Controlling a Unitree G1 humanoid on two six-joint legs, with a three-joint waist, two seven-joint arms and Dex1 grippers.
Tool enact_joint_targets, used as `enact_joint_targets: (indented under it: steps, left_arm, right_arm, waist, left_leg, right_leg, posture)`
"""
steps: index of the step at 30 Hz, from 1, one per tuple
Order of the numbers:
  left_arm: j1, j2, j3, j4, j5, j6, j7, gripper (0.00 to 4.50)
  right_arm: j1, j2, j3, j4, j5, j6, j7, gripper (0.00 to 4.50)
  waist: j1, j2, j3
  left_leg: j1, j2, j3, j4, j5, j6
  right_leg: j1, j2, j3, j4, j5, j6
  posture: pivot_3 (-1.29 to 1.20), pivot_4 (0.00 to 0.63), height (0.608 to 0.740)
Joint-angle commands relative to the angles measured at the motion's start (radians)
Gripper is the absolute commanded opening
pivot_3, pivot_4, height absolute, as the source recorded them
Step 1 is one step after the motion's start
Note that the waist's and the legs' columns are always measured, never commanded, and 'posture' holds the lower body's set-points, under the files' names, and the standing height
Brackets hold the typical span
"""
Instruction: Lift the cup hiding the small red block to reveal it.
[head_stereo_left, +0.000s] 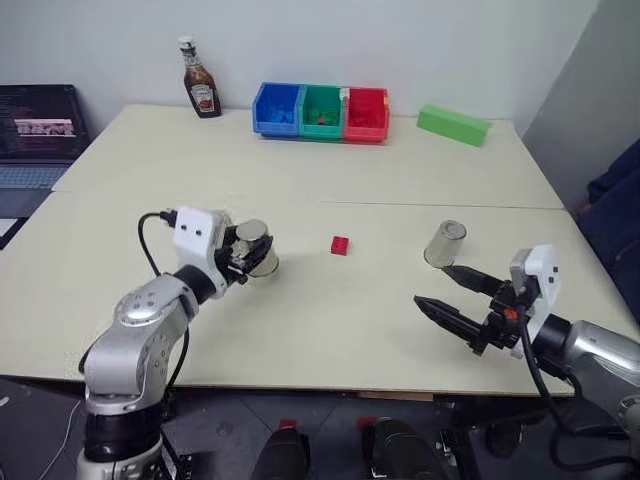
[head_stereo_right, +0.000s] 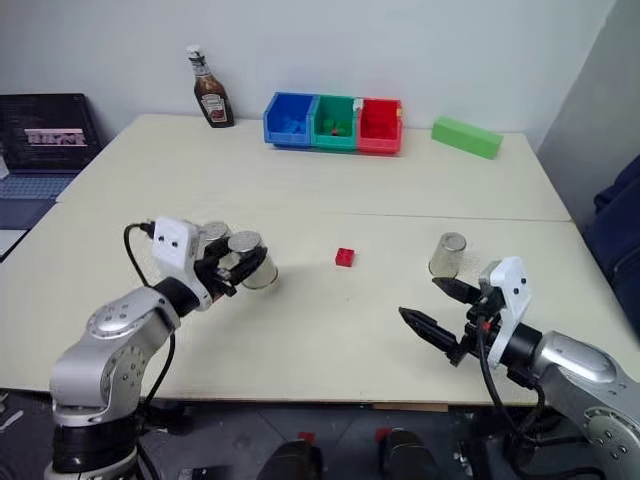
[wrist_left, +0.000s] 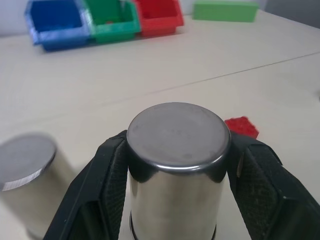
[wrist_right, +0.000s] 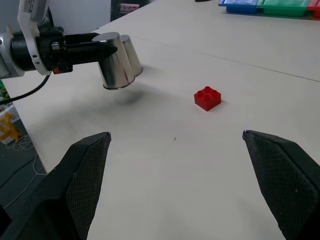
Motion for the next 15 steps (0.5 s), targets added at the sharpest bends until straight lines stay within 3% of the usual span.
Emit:
enact_joint_targets:
  steps: [1, 15]
  left_arm:
    - [0.023, -0.022, -0.01, 0.003, 0.011, -0.089, 0.007, 2.59]
    - [-0.079, -0.085, -0.123, 0.31, 0.088, -0.341, -0.031, 2.59]
  right_arm:
    - [-0.024, -0.009, 0.002, 0.003, -0.013, -0.024, 0.02, 4.5]
    - [-0.001, -0.012, -0.015, -0.011, -0.02, -0.017, 0.012, 4.5]
  waist:
    - [0.002, 0.0, 0.0]
    - [0.006, 0.0, 0.0]
  left_leg:
    - [0.0, 0.0, 0.0, 0.0, 0.0, 0.0]
    - [-0.001, 0.0, 0.0, 0.0, 0.0, 0.0]
  right_leg:
    - [0.0, 0.0, 0.0, -0.001, 0.0, 0.0]
    - [0.0, 0.0, 0.0, -0.001, 0.0, 0.0]
  posture:
    - [0.0, 0.15, 0.74]
    - [0.0, 0.15, 0.74]
